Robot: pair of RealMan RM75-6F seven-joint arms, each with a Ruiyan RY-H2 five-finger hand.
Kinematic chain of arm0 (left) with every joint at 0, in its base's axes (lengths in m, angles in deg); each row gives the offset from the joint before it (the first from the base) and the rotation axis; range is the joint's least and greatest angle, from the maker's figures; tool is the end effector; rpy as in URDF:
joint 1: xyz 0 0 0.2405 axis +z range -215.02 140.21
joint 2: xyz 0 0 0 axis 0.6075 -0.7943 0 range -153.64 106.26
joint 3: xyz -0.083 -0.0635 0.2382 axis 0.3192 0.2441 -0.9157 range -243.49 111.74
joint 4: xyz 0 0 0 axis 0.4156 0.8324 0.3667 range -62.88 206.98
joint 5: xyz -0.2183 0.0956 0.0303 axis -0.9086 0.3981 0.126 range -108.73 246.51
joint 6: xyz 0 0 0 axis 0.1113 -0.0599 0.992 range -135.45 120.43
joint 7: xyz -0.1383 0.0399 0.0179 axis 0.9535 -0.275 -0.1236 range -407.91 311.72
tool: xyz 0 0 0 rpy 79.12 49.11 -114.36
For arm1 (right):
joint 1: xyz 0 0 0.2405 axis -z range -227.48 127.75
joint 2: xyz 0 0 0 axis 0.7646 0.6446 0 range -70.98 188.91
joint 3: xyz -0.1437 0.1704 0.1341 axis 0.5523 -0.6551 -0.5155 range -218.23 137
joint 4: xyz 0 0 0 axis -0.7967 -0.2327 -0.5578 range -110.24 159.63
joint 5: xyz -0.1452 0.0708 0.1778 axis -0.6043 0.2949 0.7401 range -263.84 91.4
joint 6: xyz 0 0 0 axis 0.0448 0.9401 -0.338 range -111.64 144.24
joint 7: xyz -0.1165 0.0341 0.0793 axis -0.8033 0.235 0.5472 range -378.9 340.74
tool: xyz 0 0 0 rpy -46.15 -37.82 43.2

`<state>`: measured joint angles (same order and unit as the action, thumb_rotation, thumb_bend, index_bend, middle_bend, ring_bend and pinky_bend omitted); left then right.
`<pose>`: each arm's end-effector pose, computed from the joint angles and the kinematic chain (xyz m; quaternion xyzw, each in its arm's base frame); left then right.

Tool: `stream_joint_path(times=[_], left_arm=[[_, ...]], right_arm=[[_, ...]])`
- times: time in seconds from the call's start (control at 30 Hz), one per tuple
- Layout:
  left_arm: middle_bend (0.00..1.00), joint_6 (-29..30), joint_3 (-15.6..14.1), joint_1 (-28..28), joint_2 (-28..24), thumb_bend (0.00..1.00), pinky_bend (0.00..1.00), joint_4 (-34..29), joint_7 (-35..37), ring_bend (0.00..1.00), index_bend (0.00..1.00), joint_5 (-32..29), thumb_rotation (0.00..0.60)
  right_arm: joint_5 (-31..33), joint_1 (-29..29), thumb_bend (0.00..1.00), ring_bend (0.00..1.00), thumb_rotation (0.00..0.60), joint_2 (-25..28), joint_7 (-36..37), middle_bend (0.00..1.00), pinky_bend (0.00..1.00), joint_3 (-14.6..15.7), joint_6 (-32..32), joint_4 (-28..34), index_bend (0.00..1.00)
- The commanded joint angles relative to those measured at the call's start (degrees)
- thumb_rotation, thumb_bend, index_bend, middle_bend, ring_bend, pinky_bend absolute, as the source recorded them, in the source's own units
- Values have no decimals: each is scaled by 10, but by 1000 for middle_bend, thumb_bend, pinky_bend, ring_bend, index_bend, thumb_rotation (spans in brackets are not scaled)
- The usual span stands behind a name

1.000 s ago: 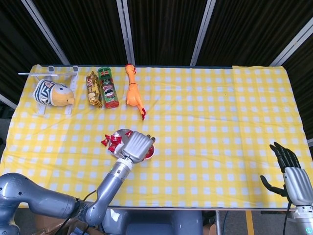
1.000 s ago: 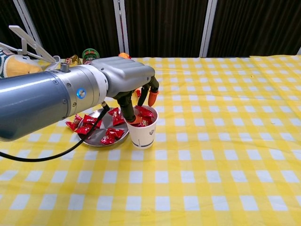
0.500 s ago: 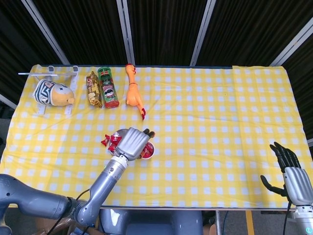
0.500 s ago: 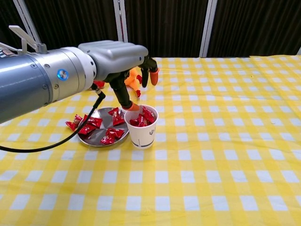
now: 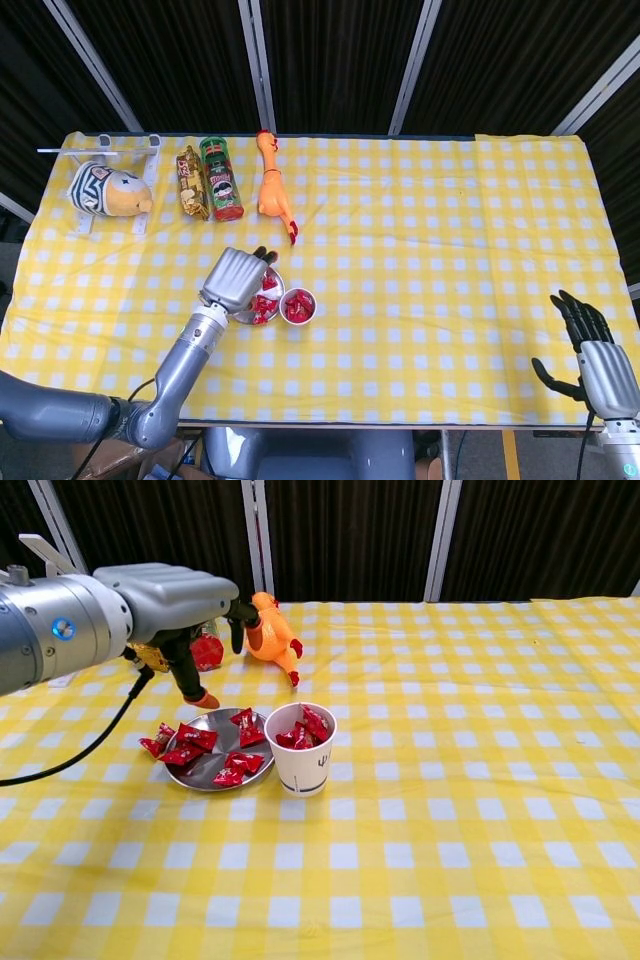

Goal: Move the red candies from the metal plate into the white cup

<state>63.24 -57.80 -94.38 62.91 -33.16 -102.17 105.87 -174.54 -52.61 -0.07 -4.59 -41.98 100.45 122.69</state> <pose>-0.0629 0.3253 -0.0338 -0.7840 -0.2855 -0.2808 0.4744 -0.3172 -0.1656 0.1442 0.5504 -0.4776 0.4454 0.5201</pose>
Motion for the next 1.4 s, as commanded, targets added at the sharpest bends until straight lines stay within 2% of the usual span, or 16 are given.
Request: stream_joint_path(times=[0.03,0.5,1.03,1.4], left_arm=[[291,-10,-10,-5,14,220,948,22,-21,872,271,-28,600],[344,-25,-31,-11,69,220,948,77,-47,872,316,-63,600],[358,-30,-35,-6,105,220,948,110,-43,872,332,-69,600],[374,-34,-26,-6,129,222,948,146,-40,873,340,-64,600]], right_arm=[[0,0,386,0,600,0,0,0,0,0,1,0,0],[0,-1,386,0,600,2,7,0,0,-1,-1,-1,0],[-2,0,386,0,600,2,5,0,0,0,1,0,0],[-2,0,385,0,600,2,6,0,0,1,0,0,0]])
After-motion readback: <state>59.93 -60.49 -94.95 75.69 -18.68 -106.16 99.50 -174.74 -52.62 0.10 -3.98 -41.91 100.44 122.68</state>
